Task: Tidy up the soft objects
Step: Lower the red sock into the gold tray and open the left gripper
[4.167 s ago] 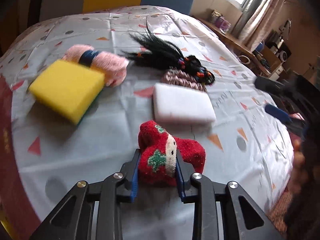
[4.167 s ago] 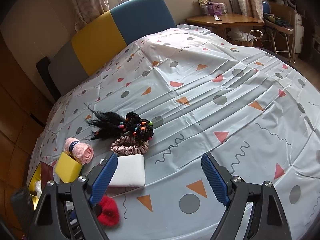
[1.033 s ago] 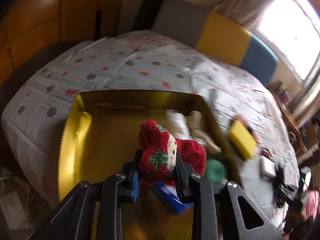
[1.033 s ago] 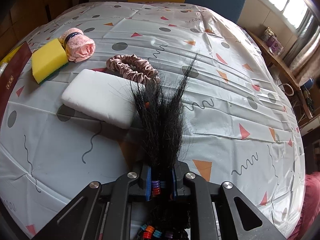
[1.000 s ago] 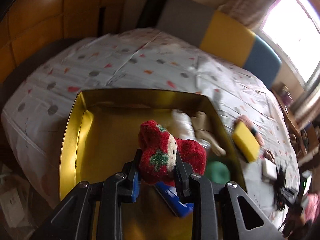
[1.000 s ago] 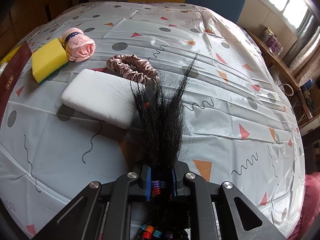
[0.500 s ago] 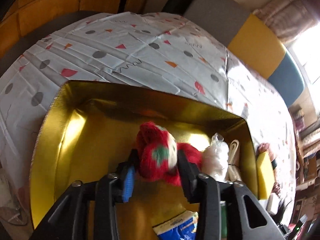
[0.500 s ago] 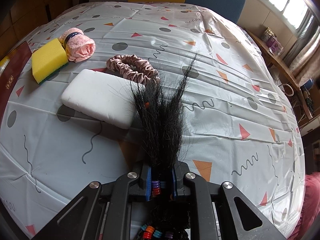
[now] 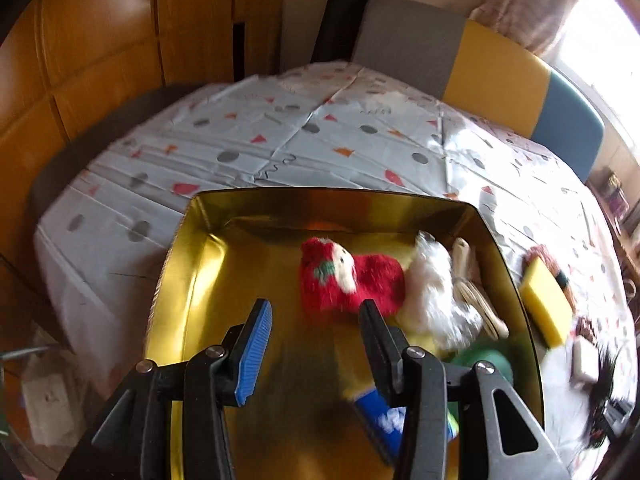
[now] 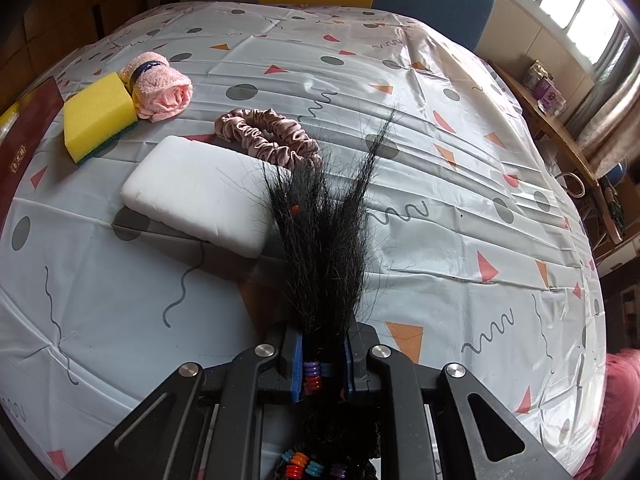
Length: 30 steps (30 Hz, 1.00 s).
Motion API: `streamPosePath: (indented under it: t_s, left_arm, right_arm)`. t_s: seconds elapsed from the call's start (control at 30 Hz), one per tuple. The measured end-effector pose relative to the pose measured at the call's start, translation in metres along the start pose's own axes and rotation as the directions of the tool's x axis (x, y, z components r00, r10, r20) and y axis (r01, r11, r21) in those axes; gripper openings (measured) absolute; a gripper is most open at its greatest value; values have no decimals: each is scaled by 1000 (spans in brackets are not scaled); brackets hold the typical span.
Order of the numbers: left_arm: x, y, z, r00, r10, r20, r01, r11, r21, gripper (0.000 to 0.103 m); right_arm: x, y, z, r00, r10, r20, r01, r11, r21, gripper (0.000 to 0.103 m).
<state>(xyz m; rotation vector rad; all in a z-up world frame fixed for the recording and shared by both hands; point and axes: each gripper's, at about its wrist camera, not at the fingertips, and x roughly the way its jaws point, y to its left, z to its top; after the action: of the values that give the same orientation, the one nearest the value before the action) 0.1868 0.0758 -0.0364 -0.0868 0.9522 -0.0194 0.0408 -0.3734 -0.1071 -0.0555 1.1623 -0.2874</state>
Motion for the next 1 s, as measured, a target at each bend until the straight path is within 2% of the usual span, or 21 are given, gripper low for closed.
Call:
streamPosePath:
  t_s: [0.23, 0.43, 1.0]
  left_arm:
    - [-36, -16, -34, 999, -5, 49, 3, 999, 51, 45]
    - [-49, -27, -51, 998, -3, 70, -3, 997, 78, 46]
    - [-71, -18, -68, 995, -4, 100, -4, 997, 81, 46]
  right_arm:
    - [0, 2, -1, 1000, -15, 6, 15, 1000, -18, 17]
    - [0, 3, -1, 1000, -22, 9, 22, 999, -25, 17]
    - [-1, 4, -1, 999, -38, 9, 38, 999, -24, 14]
